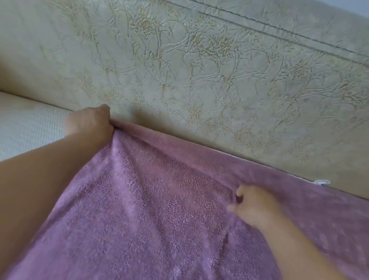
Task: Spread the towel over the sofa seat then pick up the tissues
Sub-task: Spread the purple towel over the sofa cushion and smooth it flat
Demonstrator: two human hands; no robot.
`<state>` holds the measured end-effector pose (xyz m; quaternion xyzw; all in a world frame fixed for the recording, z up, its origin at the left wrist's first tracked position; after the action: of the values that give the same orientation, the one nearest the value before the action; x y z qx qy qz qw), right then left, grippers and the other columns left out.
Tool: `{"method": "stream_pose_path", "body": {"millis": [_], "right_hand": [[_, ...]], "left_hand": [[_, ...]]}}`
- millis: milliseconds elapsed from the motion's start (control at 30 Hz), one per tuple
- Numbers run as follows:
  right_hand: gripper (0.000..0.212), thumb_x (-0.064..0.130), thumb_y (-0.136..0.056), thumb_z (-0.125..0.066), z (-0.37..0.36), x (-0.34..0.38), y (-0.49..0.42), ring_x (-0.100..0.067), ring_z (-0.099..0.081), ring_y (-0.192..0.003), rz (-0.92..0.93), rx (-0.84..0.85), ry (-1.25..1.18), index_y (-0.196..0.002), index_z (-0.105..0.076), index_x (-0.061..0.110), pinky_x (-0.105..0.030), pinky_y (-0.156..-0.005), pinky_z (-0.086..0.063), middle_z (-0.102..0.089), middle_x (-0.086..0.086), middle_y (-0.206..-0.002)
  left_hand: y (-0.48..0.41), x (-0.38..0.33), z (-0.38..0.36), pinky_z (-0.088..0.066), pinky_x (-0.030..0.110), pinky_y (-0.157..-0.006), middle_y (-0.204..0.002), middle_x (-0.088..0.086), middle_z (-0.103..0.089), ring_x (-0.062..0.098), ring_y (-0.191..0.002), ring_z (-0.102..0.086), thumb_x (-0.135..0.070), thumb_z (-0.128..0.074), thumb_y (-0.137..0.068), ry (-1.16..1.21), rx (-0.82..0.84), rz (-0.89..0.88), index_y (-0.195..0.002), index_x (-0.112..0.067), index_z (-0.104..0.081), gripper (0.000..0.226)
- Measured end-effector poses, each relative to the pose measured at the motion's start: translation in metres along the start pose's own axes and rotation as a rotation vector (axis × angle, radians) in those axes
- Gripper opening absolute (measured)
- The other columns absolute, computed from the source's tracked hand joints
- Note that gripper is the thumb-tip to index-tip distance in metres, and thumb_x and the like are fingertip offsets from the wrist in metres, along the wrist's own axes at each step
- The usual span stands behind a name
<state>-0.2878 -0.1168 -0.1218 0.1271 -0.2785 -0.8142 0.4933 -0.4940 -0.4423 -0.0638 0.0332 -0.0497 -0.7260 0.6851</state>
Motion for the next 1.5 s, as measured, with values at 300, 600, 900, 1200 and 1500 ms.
{"method": "stream_pose_path", "body": {"millis": [300, 600, 900, 1200, 1500], "right_hand": [[0.041, 0.018, -0.088, -0.048, 0.044, 0.070, -0.050, -0.030, -0.058, -0.110, 0.116, -0.202, 0.009, -0.128, -0.048, 0.019, -0.036, -0.089, -0.049, -0.063, -0.013, -0.117], [0.026, 0.019, -0.086, -0.055, 0.029, 0.093, -0.053, -0.031, -0.051, -0.113, 0.154, -0.404, -0.340, -0.112, -0.049, 0.018, -0.033, -0.089, -0.042, -0.054, -0.012, -0.121], [0.070, 0.061, -0.090, -0.031, -0.020, 0.132, -0.055, -0.028, 0.010, -0.146, 0.190, -0.003, 0.009, -0.149, -0.002, 0.038, -0.064, -0.112, -0.004, 0.007, 0.010, -0.160], [0.074, 0.065, -0.088, -0.031, -0.030, 0.160, -0.029, -0.030, 0.020, -0.144, 0.323, 0.000, 0.132, -0.148, 0.003, 0.039, -0.064, -0.112, 0.000, 0.017, 0.008, -0.158], [0.064, 0.045, -0.092, -0.041, -0.046, 0.204, 0.038, -0.028, 0.009, -0.146, 0.521, -0.154, 0.061, -0.148, -0.013, 0.031, -0.057, -0.115, -0.002, 0.006, 0.003, -0.160]], "left_hand": [[0.005, -0.010, 0.012, -0.043, 0.034, -0.062, -0.081, 0.009, -0.054, 0.028, -0.072, -0.048, -0.010, -0.049, -0.081, 0.105, 0.000, -0.060, -0.091, -0.015, -0.049, 0.011], [0.005, -0.008, -0.018, -0.045, 0.035, -0.053, -0.125, 0.010, -0.036, 0.031, -0.082, -0.061, -0.004, -0.059, -0.082, -0.077, -0.069, -0.120, -0.126, -0.014, -0.036, 0.051], [0.005, 0.023, -0.075, -0.033, 0.055, -0.099, -0.153, 0.008, -0.017, 0.033, -0.138, -0.016, -0.045, -0.032, -0.095, -0.052, 0.387, 0.032, -0.144, -0.034, -0.021, 0.052], [0.014, 0.040, -0.078, -0.019, 0.051, -0.111, -0.158, 0.005, -0.006, 0.028, -0.145, -0.003, -0.049, -0.029, -0.096, -0.015, 0.323, 0.009, -0.147, -0.035, -0.014, 0.055], [0.091, 0.117, -0.060, -0.042, 0.050, -0.089, -0.127, 0.017, -0.047, 0.037, -0.118, -0.044, -0.032, -0.056, -0.089, 0.288, 0.002, 0.419, -0.128, -0.013, -0.046, 0.044]]}}
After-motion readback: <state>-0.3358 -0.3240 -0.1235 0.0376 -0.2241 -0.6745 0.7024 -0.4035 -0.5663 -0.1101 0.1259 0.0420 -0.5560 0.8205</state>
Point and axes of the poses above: each hand's wrist, its own y-axis away from the middle knuckle, its own z-axis out of the back of the hand, x = y × z, the point moved 9 cm from there along -y, towards the middle knuckle
